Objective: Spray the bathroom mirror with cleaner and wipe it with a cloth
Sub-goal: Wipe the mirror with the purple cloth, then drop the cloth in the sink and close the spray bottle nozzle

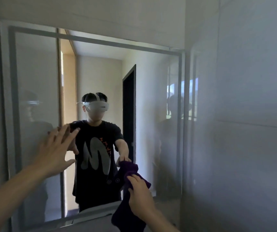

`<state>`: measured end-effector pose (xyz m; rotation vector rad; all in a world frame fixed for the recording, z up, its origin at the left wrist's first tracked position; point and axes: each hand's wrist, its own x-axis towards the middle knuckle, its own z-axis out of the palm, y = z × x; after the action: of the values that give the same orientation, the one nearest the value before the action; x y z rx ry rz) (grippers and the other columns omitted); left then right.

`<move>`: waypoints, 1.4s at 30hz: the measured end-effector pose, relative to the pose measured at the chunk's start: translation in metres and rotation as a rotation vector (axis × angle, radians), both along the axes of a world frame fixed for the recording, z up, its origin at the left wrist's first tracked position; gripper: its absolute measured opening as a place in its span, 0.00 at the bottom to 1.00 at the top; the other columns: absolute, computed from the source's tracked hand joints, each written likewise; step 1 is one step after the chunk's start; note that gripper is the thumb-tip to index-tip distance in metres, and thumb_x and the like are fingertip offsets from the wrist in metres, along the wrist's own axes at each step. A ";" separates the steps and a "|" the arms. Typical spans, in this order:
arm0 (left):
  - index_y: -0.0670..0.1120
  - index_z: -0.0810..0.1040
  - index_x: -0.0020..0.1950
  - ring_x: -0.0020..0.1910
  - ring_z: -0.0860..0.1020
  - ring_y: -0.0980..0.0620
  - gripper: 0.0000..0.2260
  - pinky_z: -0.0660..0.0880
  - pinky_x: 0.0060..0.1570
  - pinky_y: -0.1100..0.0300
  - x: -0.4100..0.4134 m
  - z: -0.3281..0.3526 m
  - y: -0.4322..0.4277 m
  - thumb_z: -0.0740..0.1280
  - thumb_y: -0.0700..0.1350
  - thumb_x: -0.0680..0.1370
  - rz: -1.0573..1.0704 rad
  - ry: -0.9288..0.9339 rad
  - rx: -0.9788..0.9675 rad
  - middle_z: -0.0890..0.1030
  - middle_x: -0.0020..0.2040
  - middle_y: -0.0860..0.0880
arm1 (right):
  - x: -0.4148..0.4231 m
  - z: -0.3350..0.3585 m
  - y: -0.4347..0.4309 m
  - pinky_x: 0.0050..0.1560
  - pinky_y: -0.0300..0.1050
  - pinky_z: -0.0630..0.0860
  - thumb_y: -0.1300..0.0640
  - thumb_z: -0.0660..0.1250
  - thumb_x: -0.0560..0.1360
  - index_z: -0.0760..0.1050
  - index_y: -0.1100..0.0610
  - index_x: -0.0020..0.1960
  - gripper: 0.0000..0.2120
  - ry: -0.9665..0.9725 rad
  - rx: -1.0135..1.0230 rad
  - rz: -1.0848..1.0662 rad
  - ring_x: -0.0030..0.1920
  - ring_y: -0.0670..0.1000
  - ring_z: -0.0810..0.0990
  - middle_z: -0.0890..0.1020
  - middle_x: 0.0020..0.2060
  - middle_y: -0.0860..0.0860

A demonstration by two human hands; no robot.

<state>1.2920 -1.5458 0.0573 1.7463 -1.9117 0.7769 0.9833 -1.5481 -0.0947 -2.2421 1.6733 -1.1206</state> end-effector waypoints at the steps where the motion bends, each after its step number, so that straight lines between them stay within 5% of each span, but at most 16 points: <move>1: 0.54 0.55 0.83 0.79 0.55 0.34 0.52 0.59 0.73 0.33 -0.010 -0.013 0.000 0.80 0.59 0.66 -0.055 0.019 0.028 0.54 0.83 0.42 | 0.001 -0.005 0.006 0.72 0.43 0.67 0.62 0.61 0.80 0.68 0.49 0.75 0.24 -0.056 0.015 0.008 0.74 0.46 0.66 0.68 0.74 0.42; 4: 0.55 0.55 0.83 0.82 0.47 0.42 0.42 0.50 0.79 0.42 -0.050 -0.057 0.003 0.70 0.63 0.74 -0.169 0.011 0.210 0.48 0.84 0.48 | 0.003 -0.013 0.026 0.66 0.29 0.65 0.63 0.64 0.78 0.75 0.48 0.67 0.20 -0.232 0.023 0.041 0.64 0.36 0.72 0.75 0.66 0.41; 7: 0.56 0.61 0.80 0.80 0.53 0.50 0.34 0.52 0.79 0.52 -0.095 -0.096 0.011 0.67 0.63 0.76 -0.320 0.106 0.378 0.58 0.80 0.54 | 0.000 -0.015 0.041 0.56 0.24 0.67 0.65 0.67 0.75 0.76 0.42 0.54 0.18 -0.434 0.006 0.030 0.55 0.31 0.75 0.80 0.55 0.41; 11: 0.60 0.70 0.71 0.70 0.67 0.56 0.25 0.66 0.71 0.60 -0.157 -0.122 0.027 0.71 0.56 0.75 -0.559 0.410 0.611 0.71 0.68 0.58 | -0.018 -0.012 0.058 0.50 0.34 0.76 0.69 0.67 0.73 0.77 0.45 0.44 0.17 -0.642 0.039 0.056 0.48 0.44 0.82 0.84 0.47 0.49; 15: 0.59 0.76 0.62 0.58 0.79 0.54 0.23 0.76 0.59 0.61 -0.203 -0.124 0.038 0.71 0.42 0.69 -0.687 0.581 0.721 0.80 0.59 0.53 | -0.050 0.000 0.086 0.52 0.47 0.79 0.72 0.65 0.75 0.79 0.61 0.48 0.09 -0.784 0.112 0.107 0.47 0.53 0.83 0.85 0.46 0.59; 19: 0.46 0.78 0.50 0.50 0.83 0.41 0.14 0.81 0.52 0.44 -0.237 -0.113 0.050 0.72 0.38 0.67 -0.701 0.678 0.821 0.84 0.48 0.44 | -0.083 0.011 0.117 0.48 0.50 0.76 0.73 0.62 0.76 0.77 0.63 0.50 0.09 -1.031 0.245 0.087 0.44 0.55 0.80 0.82 0.42 0.58; 23: 0.45 0.74 0.48 0.39 0.81 0.49 0.11 0.77 0.33 0.61 -0.261 -0.113 0.065 0.73 0.35 0.72 -0.731 0.674 0.894 0.81 0.41 0.48 | -0.111 0.020 0.140 0.45 0.50 0.76 0.74 0.60 0.76 0.77 0.60 0.44 0.13 -1.156 0.301 0.124 0.41 0.56 0.80 0.81 0.39 0.58; 25: 0.46 0.74 0.48 0.38 0.81 0.52 0.10 0.75 0.31 0.65 -0.267 -0.120 0.072 0.72 0.35 0.73 -0.733 0.675 0.921 0.81 0.41 0.48 | -0.124 0.018 0.148 0.43 0.48 0.78 0.73 0.60 0.76 0.78 0.59 0.44 0.13 -1.135 0.327 0.139 0.40 0.54 0.81 0.81 0.38 0.57; 28: 0.46 0.77 0.54 0.46 0.83 0.49 0.11 0.81 0.43 0.59 -0.272 -0.141 0.079 0.72 0.39 0.74 -0.702 0.639 1.000 0.83 0.47 0.48 | -0.141 0.004 0.152 0.37 0.43 0.79 0.73 0.61 0.75 0.78 0.58 0.43 0.13 -0.995 0.333 0.081 0.36 0.50 0.82 0.82 0.35 0.53; 35: 0.49 0.81 0.55 0.45 0.84 0.49 0.21 0.81 0.45 0.53 -0.257 -0.186 0.089 0.69 0.53 0.64 -0.492 0.321 1.182 0.85 0.48 0.49 | -0.170 -0.039 0.146 0.41 0.42 0.81 0.68 0.71 0.75 0.80 0.58 0.49 0.07 -0.149 0.467 0.012 0.40 0.47 0.82 0.82 0.39 0.50; 42: 0.44 0.72 0.60 0.46 0.77 0.45 0.20 0.70 0.36 0.54 -0.271 -0.239 0.072 0.73 0.47 0.72 -0.452 0.088 0.920 0.79 0.51 0.45 | -0.177 -0.103 0.124 0.45 0.45 0.79 0.65 0.77 0.71 0.77 0.52 0.43 0.12 -0.061 0.469 -0.060 0.43 0.50 0.82 0.82 0.40 0.48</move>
<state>1.0214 -1.4733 -0.1817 1.5915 -2.6727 -0.4172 0.8066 -1.4244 -0.1980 -1.8579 1.7641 -0.7019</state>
